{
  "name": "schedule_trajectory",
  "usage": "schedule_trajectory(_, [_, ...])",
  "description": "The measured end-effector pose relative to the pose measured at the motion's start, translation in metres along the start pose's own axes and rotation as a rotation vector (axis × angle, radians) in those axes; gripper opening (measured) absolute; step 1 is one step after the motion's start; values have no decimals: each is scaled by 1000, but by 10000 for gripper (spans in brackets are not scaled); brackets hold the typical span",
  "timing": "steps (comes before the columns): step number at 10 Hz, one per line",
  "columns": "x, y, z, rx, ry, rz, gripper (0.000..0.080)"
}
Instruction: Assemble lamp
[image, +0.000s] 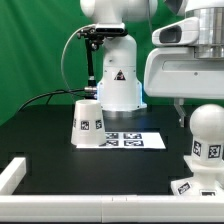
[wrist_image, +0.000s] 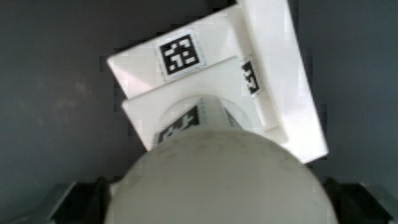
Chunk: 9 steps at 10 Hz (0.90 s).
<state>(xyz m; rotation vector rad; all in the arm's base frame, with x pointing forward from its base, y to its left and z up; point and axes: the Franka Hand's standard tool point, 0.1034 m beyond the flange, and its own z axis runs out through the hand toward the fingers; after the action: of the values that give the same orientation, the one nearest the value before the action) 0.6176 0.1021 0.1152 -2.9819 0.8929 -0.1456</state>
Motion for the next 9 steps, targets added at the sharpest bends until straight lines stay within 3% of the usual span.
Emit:
schedule_trajectory(2, [3,2,1,36,-28,314,573])
schedule_trajectory(5, [4,3,1,66,-63,671,574])
schedule_trajectory(7, [3,2,1,65,-61,635,574])
schedule_trajectory(8, [4,3,1,63,-59,598,675])
schedule_trajectory(9, [3,3,1,53,-58,364,675])
